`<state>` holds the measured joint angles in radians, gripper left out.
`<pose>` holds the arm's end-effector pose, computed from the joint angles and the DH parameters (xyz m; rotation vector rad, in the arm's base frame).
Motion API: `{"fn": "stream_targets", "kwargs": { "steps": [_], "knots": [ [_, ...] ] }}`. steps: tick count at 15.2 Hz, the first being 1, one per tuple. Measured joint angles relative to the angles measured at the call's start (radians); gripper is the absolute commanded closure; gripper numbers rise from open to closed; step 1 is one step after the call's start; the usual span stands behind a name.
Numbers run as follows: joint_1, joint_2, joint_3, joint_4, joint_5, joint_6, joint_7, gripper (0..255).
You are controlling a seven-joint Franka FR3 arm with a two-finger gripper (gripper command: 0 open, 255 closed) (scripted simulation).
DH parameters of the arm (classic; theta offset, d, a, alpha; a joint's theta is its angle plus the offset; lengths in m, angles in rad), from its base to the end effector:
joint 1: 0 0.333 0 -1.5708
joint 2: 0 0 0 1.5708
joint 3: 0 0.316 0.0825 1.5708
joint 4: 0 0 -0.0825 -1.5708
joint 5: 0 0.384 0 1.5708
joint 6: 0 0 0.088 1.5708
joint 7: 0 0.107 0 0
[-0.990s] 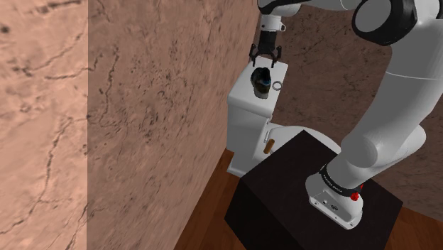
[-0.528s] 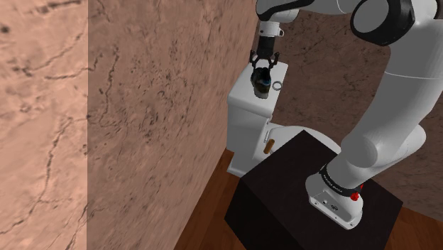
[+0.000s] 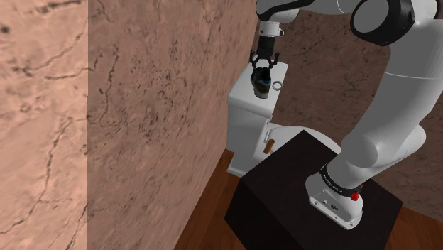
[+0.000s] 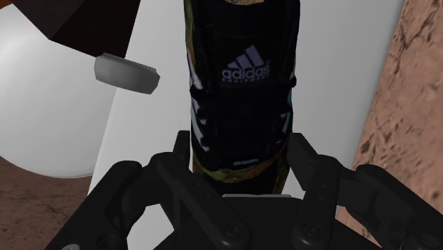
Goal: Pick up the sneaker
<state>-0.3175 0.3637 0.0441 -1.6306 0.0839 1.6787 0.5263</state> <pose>0.6024 -0.1632 0.3880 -2.7906 1.2169 0.4991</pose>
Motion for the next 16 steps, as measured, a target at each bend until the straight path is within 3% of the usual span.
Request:
{"fn": "stream_targets", "kwargs": {
  "steps": [16],
  "knots": [
    [-0.001, -0.032, 0.001, 0.148, 0.001, -0.181, 0.014, 255]
  ]
}}
